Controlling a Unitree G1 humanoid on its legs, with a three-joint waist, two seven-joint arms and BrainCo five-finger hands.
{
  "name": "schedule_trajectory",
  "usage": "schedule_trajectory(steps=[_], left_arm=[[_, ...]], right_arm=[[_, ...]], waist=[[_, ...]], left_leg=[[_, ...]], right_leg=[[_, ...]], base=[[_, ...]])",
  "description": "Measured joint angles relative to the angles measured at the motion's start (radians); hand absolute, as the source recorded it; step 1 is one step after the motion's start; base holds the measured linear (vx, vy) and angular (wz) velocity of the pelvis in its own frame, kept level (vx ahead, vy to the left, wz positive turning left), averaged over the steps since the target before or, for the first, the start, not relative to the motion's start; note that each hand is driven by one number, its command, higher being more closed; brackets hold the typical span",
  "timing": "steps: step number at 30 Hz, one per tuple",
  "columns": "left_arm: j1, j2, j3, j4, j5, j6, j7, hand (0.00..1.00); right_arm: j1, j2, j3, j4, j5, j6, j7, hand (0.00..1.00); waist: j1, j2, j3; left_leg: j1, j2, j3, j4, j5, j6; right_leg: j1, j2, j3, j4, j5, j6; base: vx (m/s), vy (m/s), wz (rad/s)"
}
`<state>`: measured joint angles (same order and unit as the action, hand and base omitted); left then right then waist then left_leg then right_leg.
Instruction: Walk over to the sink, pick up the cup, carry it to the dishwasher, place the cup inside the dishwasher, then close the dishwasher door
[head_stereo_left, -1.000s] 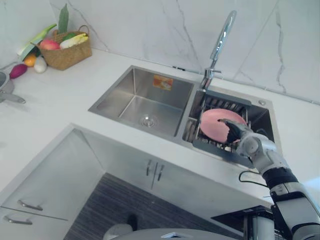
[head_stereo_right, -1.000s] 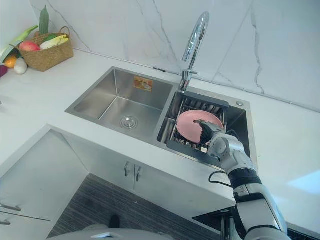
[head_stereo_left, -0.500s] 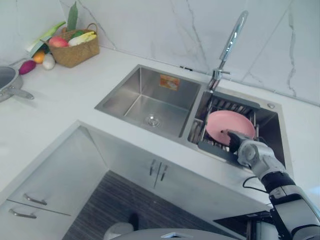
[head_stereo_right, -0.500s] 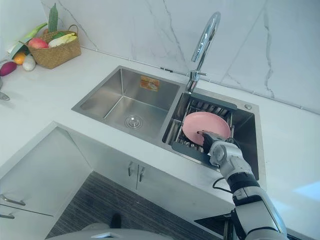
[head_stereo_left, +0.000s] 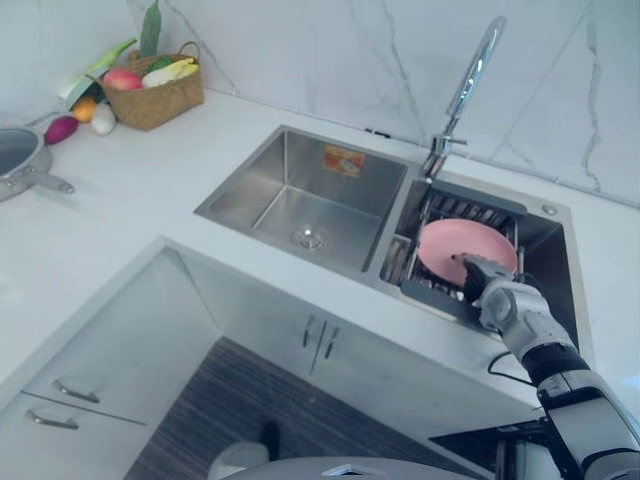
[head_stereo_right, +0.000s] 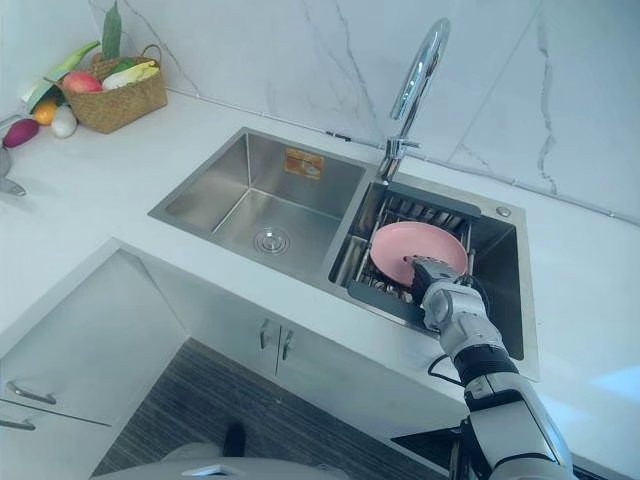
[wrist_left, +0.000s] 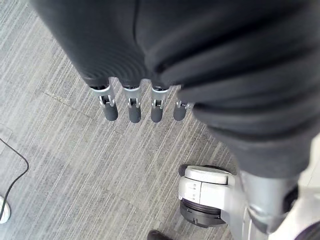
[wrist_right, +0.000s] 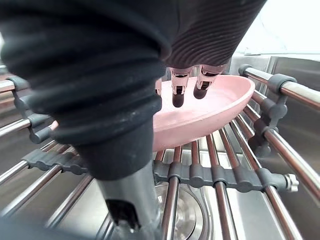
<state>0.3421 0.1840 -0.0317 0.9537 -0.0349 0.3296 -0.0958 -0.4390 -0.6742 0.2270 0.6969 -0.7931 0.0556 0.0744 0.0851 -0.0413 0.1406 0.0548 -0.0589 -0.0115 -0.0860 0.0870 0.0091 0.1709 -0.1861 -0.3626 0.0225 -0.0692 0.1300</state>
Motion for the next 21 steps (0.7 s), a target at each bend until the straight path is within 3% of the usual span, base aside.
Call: schedule_trajectory(steps=[8,21], left_arm=[[-0.004,0.003,-0.008,0.000,0.000,-0.003,0.000,0.00],[-0.009,0.003,-0.010,-0.001,-0.004,-0.026,0.002,0.00]], right_arm=[[-0.043,-0.003,-0.006,0.029,0.000,0.015,-0.120,0.00],[-0.060,-0.016,-0.037,0.027,0.001,0.027,-0.230,0.00]], waist=[[-0.001,0.004,0.018],[0.000,0.016,0.052]], left_leg=[[-0.008,-0.001,-0.015,0.000,0.004,0.005],[-0.026,-0.001,-0.018,0.000,0.005,0.000]], right_leg=[[-0.001,0.002,-0.006,0.000,0.000,0.000],[-0.021,0.002,-0.011,0.002,-0.002,-0.001]], base=[[0.02,-0.008,0.03],[0.00,0.000,0.00]])
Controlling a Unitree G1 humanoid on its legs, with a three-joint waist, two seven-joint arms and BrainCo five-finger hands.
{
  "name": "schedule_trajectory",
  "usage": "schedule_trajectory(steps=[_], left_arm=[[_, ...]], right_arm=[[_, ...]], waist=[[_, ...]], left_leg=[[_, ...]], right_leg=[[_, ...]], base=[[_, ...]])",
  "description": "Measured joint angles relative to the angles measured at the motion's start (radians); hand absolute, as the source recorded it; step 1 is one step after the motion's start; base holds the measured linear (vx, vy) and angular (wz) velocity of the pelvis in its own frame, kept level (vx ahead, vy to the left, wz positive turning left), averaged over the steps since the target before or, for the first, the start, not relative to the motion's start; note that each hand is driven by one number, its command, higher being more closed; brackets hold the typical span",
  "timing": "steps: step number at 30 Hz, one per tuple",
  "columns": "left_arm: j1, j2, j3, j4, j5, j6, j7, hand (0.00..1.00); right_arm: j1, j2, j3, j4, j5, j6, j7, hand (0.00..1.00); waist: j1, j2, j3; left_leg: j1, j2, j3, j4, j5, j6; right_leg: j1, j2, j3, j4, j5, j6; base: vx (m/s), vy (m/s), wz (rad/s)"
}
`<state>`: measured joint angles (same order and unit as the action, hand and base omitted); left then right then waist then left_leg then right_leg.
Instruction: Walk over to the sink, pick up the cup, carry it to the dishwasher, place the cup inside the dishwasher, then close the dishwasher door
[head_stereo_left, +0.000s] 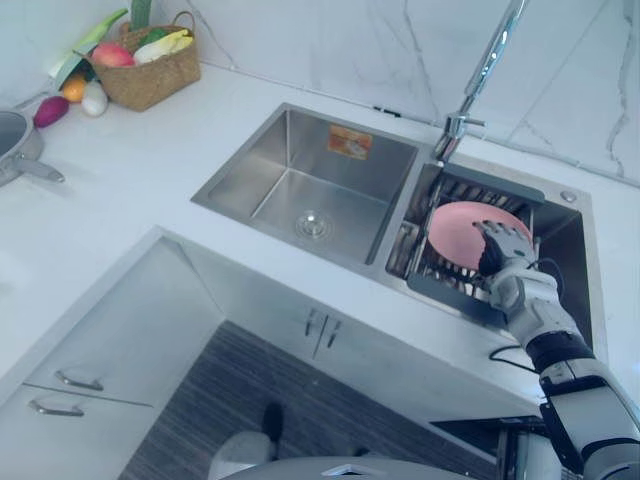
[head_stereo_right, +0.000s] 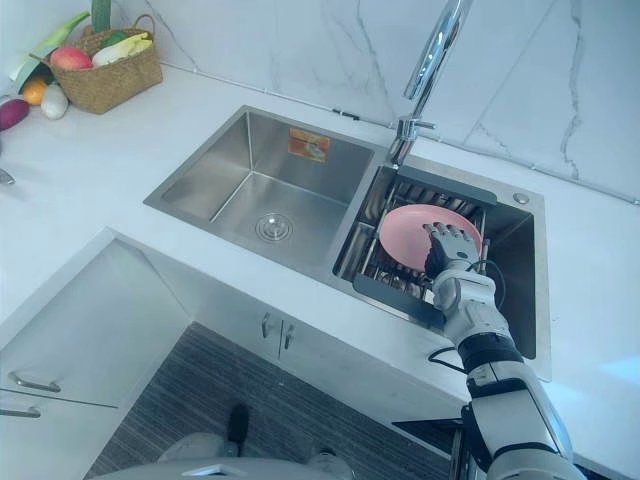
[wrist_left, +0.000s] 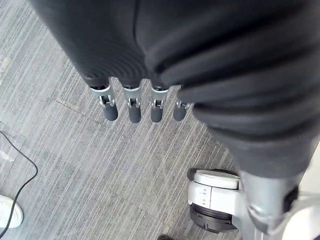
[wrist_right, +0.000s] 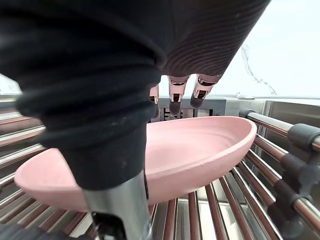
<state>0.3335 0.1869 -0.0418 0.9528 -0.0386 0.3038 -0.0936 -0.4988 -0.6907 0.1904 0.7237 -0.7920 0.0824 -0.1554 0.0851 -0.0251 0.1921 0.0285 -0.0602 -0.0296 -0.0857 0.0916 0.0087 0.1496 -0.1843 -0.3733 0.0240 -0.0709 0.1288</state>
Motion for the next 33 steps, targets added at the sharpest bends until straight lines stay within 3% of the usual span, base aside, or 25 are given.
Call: schedule_trajectory(steps=[9,14,18,22,23,33], left_arm=[[-0.009,0.000,0.002,-0.001,-0.009,-0.036,0.032,0.00],[-0.011,-0.001,0.005,-0.041,0.006,-0.114,0.201,0.00],[-0.030,-0.001,0.010,-0.049,0.044,-0.136,0.271,0.00],[-0.030,-0.001,0.011,-0.064,0.044,-0.151,0.292,0.00],[-0.030,-0.001,0.011,-0.072,0.044,-0.153,0.297,0.00],[-0.047,0.000,0.010,-0.080,0.044,-0.171,0.310,0.00]], right_arm=[[-0.027,-0.016,0.004,0.025,0.004,0.013,-0.070,0.00],[-0.027,-0.017,0.007,0.026,0.020,0.011,-0.126,0.00],[-0.030,-0.032,0.009,0.026,0.043,0.021,-0.169,0.00],[-0.053,-0.044,0.036,0.027,0.062,0.031,-0.185,0.00],[-0.057,-0.054,0.045,0.025,0.077,0.029,-0.191,1.00],[-0.057,-0.078,0.080,0.016,0.114,0.026,-0.206,1.00]], waist=[[0.001,0.013,0.030],[0.000,0.011,0.038],[0.008,0.018,0.060],[0.006,0.015,0.082],[0.006,0.013,0.082],[0.013,0.004,0.088]], left_leg=[[-0.030,-0.003,-0.021,0.004,0.014,0.007],[-0.050,0.003,-0.023,0.001,0.018,0.000],[-0.062,0.004,-0.025,0.001,0.022,-0.005],[-0.072,0.006,-0.025,0.001,0.025,-0.009],[-0.084,0.008,-0.025,0.001,0.027,-0.011],[-0.118,0.015,-0.025,0.001,0.040,-0.011]], right_leg=[[-0.018,0.002,-0.021,0.001,0.010,0.008],[-0.039,0.009,-0.022,0.000,0.012,0.002],[-0.049,0.009,-0.023,-0.001,0.016,-0.003],[-0.060,0.009,-0.023,-0.001,0.016,-0.003],[-0.073,0.011,-0.023,-0.002,0.016,-0.003],[-0.102,0.017,-0.022,0.000,0.028,-0.005]], base=[[0.03,-0.009,0.06],[0.00,0.000,0.00],[-0.02,0.009,0.01],[-0.02,0.008,0.00],[0.00,0.000,0.00],[0.00,-0.002,0.00]])
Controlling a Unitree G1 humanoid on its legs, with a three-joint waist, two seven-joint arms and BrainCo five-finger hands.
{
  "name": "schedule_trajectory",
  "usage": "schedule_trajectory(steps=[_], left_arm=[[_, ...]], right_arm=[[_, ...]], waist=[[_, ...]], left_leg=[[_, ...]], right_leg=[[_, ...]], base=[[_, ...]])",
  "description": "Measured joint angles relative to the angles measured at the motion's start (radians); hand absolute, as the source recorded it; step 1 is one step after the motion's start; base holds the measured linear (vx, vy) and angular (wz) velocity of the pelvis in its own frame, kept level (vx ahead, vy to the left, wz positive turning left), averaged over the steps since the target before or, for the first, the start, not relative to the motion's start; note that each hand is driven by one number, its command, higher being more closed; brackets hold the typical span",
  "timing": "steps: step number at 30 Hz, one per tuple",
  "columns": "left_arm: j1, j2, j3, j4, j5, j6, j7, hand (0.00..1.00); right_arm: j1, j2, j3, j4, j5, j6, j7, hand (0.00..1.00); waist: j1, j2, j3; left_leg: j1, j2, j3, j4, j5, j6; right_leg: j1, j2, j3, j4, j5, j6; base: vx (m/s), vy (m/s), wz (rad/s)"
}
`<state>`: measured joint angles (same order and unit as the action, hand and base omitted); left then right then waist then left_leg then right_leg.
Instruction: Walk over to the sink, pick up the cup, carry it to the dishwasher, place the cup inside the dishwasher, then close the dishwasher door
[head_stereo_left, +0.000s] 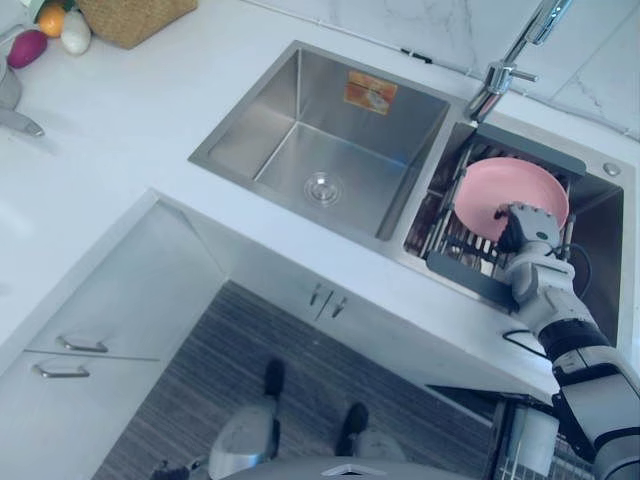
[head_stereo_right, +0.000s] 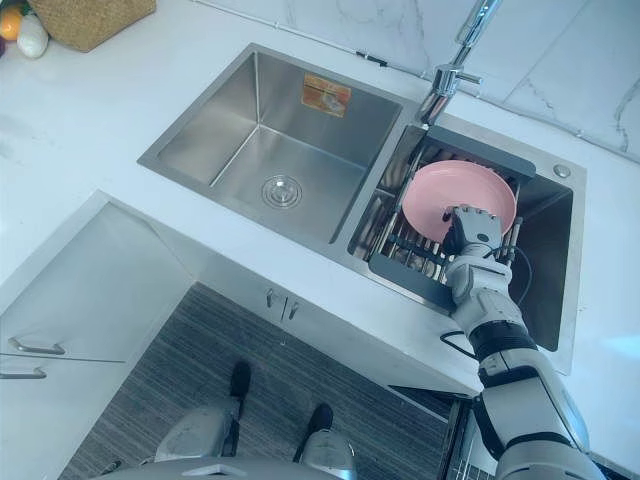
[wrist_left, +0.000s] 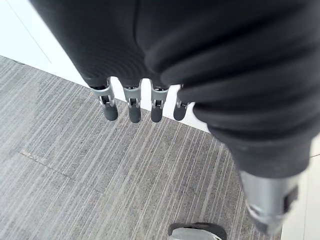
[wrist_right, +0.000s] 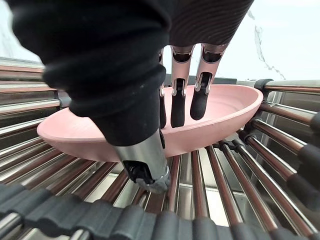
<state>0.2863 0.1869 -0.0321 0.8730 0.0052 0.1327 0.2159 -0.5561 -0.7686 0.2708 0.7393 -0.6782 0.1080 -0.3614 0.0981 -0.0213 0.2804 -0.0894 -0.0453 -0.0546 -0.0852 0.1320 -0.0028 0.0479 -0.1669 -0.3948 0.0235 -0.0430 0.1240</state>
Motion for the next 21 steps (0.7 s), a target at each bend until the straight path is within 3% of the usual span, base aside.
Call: schedule_trajectory(steps=[21], left_arm=[[0.000,-0.001,0.030,0.000,-0.037,0.014,-0.025,0.00]], right_arm=[[0.000,-0.035,0.036,-0.005,-0.052,-0.142,-0.065,1.00]], waist=[[-0.010,-0.014,0.013]], left_leg=[[-0.012,0.021,0.006,0.006,0.008,-0.007]], right_leg=[[-0.014,0.021,0.012,-0.003,0.021,-0.008]], base=[[0.00,-0.003,0.00]])
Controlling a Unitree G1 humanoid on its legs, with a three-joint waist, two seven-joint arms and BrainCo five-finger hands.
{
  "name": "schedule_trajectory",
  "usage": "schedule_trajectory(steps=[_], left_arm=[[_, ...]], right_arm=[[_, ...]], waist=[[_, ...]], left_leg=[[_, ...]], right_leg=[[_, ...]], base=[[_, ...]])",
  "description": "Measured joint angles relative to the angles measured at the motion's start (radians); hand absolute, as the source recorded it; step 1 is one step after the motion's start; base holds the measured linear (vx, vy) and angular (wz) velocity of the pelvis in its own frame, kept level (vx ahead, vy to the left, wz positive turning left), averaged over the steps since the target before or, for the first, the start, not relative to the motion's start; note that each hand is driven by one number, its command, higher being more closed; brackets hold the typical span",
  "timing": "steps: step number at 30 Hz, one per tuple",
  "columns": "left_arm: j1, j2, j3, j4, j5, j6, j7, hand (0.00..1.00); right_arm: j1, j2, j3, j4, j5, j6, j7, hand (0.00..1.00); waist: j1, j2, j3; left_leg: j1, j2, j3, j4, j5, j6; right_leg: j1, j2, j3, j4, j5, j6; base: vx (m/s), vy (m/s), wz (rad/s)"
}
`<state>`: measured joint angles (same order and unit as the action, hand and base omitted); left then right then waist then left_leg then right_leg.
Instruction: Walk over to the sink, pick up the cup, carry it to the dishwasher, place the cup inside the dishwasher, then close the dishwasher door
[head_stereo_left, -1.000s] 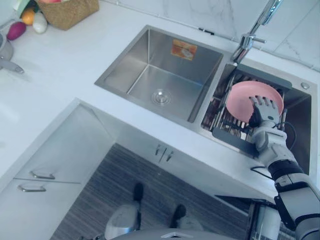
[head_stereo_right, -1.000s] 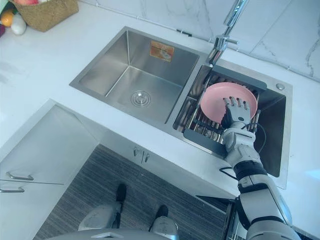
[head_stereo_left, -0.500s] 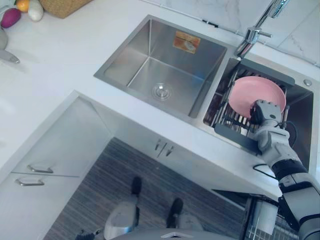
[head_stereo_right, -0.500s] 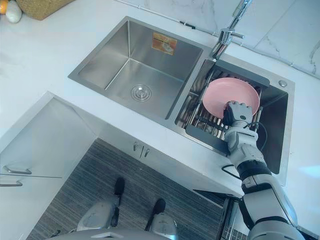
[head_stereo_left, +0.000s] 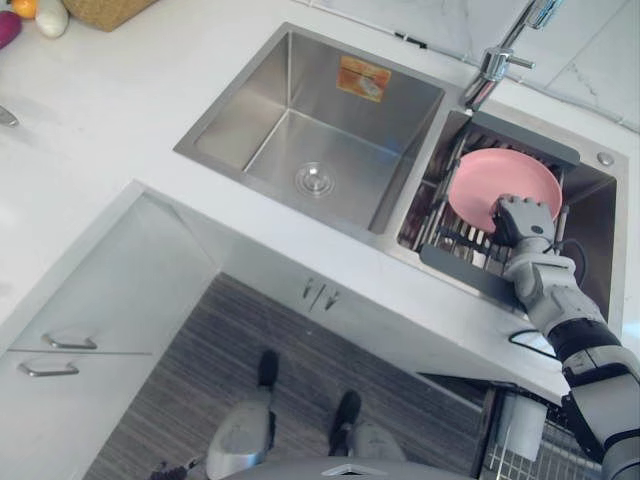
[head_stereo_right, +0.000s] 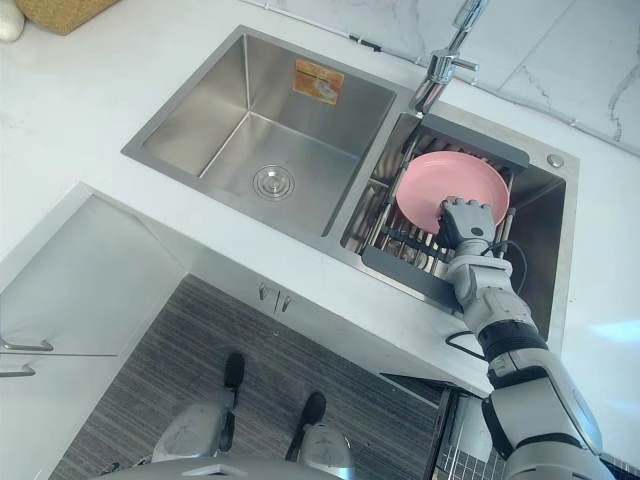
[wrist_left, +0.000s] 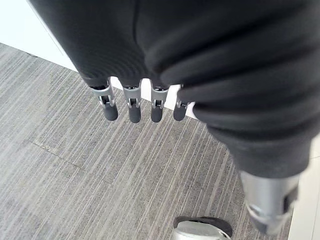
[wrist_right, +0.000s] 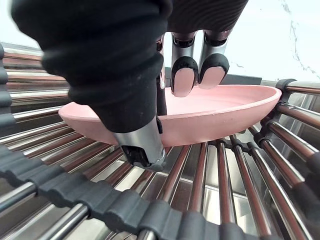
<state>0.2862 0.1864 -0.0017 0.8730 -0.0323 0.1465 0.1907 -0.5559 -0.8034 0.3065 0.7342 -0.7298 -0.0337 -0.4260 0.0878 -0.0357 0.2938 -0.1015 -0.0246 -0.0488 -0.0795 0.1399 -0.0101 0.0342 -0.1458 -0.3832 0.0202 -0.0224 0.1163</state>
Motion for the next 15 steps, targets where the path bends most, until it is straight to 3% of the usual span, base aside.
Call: schedule_trajectory(steps=[9,15], left_arm=[[0.000,-0.001,0.000,0.000,0.039,0.001,-0.001,0.00],[0.000,0.000,0.000,0.001,0.076,0.010,-0.002,0.00]], right_arm=[[0.002,-0.011,0.003,-0.003,-0.054,-0.029,-0.066,1.00],[0.003,-0.056,-0.102,-0.122,-0.062,-0.038,-0.200,1.00]], waist=[[-0.009,0.005,-0.003],[-0.002,0.021,-0.018]], left_leg=[[0.017,0.000,0.000,-0.001,0.005,0.004],[0.027,-0.002,0.008,-0.006,0.006,0.003]], right_leg=[[0.015,0.000,0.004,-0.001,0.004,-0.002],[0.029,-0.001,0.012,-0.008,0.008,-0.009]], base=[[0.00,0.000,0.00],[-0.01,0.005,-0.01]])
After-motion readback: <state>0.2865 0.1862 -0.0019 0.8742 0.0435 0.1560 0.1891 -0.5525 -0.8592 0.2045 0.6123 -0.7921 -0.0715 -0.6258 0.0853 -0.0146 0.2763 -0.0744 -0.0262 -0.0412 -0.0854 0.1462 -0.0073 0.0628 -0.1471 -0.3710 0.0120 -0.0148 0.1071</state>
